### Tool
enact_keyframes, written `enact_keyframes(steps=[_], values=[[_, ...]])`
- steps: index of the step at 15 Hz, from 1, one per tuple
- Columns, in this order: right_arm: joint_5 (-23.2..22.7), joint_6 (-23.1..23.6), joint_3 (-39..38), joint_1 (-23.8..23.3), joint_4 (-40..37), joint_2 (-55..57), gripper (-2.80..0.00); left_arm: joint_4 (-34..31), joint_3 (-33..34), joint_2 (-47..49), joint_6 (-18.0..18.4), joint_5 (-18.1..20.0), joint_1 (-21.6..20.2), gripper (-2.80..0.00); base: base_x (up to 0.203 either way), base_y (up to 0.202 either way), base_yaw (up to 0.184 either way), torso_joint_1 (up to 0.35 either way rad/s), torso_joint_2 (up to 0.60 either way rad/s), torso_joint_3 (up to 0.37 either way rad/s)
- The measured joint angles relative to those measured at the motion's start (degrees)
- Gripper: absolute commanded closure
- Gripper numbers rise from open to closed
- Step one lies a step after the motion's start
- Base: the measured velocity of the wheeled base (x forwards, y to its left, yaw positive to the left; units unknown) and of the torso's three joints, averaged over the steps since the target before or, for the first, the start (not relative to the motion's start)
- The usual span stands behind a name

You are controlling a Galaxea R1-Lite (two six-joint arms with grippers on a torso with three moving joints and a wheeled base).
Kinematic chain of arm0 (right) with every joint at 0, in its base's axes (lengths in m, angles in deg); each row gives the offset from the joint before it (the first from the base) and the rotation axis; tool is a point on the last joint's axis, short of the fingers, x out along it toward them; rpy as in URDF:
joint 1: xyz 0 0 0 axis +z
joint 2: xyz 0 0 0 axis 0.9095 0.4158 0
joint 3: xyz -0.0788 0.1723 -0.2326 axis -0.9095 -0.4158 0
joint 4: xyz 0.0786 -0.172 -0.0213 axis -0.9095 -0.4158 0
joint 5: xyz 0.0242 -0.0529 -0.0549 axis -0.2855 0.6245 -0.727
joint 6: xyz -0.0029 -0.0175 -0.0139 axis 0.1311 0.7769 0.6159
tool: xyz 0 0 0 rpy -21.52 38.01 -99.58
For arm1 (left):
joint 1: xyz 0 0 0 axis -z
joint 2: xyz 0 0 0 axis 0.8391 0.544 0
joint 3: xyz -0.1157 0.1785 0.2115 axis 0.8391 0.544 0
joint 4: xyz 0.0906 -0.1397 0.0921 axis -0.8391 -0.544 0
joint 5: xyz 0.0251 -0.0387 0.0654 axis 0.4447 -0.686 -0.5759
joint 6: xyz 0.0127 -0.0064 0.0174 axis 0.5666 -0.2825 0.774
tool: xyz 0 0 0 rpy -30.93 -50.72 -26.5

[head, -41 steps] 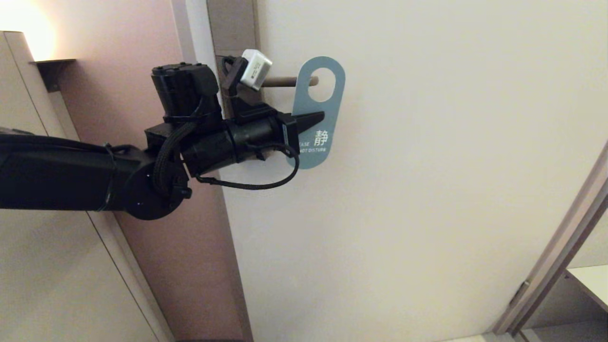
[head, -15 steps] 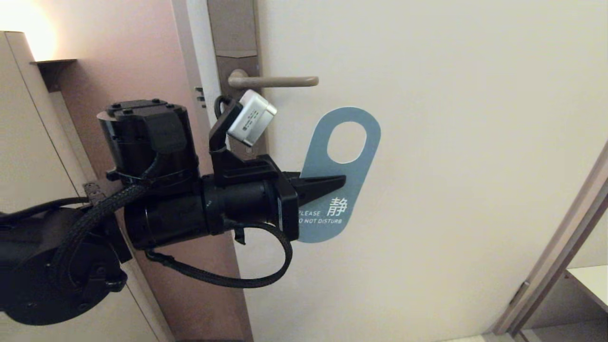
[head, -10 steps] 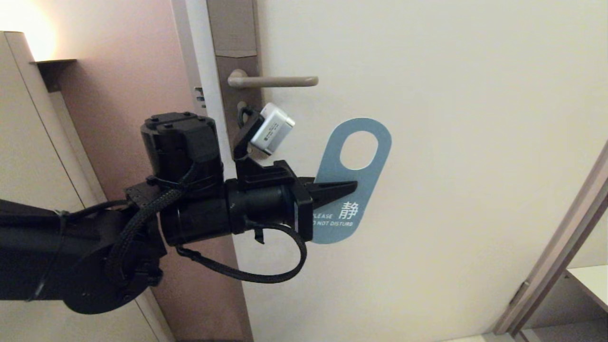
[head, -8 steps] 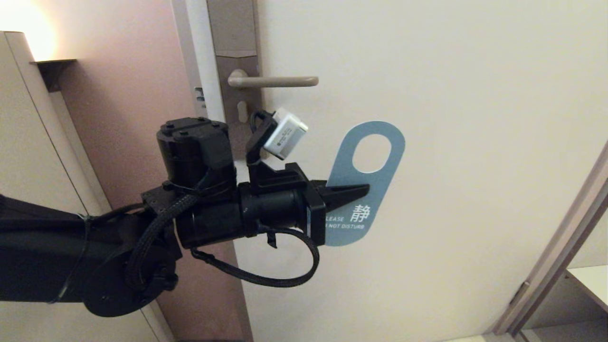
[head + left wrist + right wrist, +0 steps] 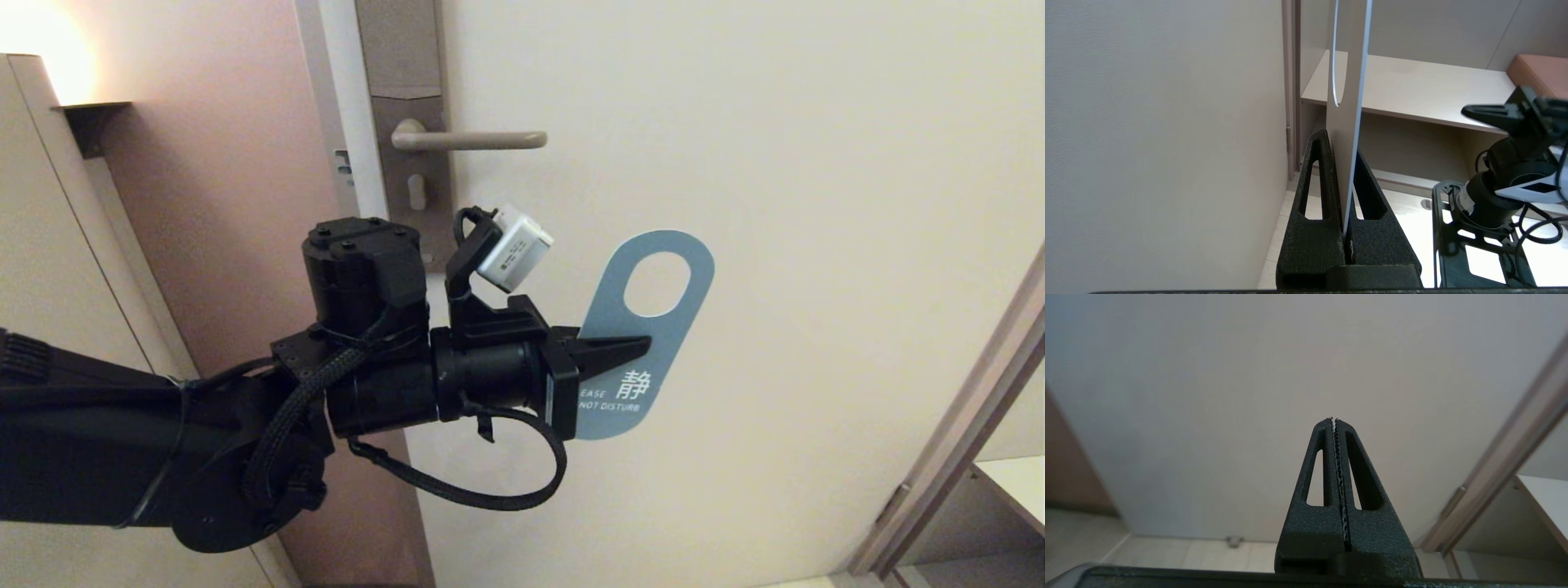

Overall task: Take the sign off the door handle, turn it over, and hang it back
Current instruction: Hand it to the other hand

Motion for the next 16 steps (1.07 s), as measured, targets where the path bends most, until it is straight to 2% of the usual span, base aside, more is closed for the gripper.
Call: enact_keyframes(steps=[3, 5, 12, 14, 16], values=[[-2.5, -0.4, 5.2, 0.0, -0.6, 6.8, 0.00, 0.0, -0.1, 0.2, -0.9, 0.0, 0.1, 0.00, 0.000, 0.000, 0.000, 0.000, 0.00, 0.000], [-6.3, -0.9, 9.1, 0.0, -0.6, 12.9, 0.00, 0.4, -1.1, 0.3, -2.5, -0.1, 0.2, 0.00, 0.000, 0.000, 0.000, 0.000, 0.00, 0.000], [-35.2, -1.2, 20.3, 0.0, 0.2, 32.1, 0.00, 2.8, -3.2, 1.5, -5.5, -0.1, 0.7, 0.00, 0.000, 0.000, 0.000, 0.000, 0.00, 0.000], [-39.5, -1.1, 21.7, 0.1, 3.2, 37.0, 0.00, 5.0, -4.2, 2.6, -7.0, -0.1, 1.6, 0.00, 0.000, 0.000, 0.000, 0.000, 0.00, 0.000], [-40.7, -1.1, 22.1, 0.2, 6.5, 41.3, 0.00, 5.5, -5.2, 4.0, -7.7, -0.1, 2.8, 0.00, 0.000, 0.000, 0.000, 0.000, 0.00, 0.000]])
